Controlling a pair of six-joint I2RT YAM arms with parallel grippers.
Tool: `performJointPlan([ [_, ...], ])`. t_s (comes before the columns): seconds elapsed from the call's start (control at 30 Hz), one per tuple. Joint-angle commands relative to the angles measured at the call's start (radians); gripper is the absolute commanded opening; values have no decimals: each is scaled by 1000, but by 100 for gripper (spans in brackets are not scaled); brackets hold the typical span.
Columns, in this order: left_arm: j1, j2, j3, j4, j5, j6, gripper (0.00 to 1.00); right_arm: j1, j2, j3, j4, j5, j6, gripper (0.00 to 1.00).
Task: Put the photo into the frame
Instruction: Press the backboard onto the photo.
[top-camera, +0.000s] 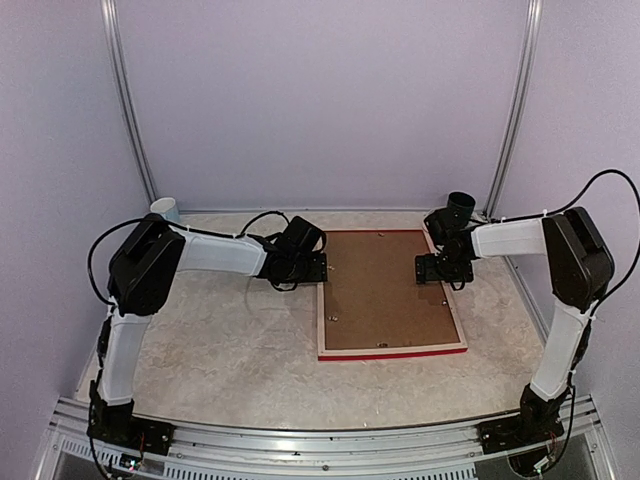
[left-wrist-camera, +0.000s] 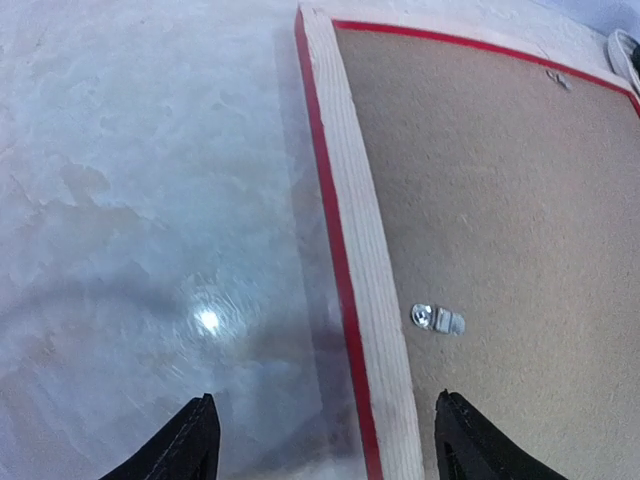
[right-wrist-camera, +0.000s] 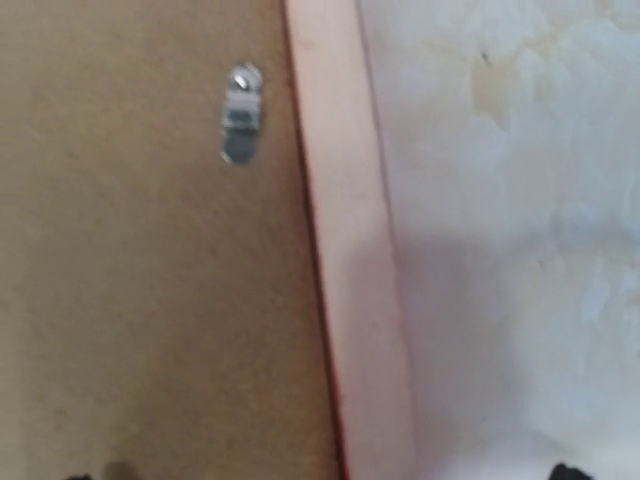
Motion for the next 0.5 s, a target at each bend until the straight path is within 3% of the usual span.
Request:
performJointPlan([
  [0.0,61,-33,77,12,15,1,73,-14,-20,81,-53,-25,-22,99],
  [0.47,114,219,474,-78,32,126,74,-31,146,311,-80,-25,-59,99],
])
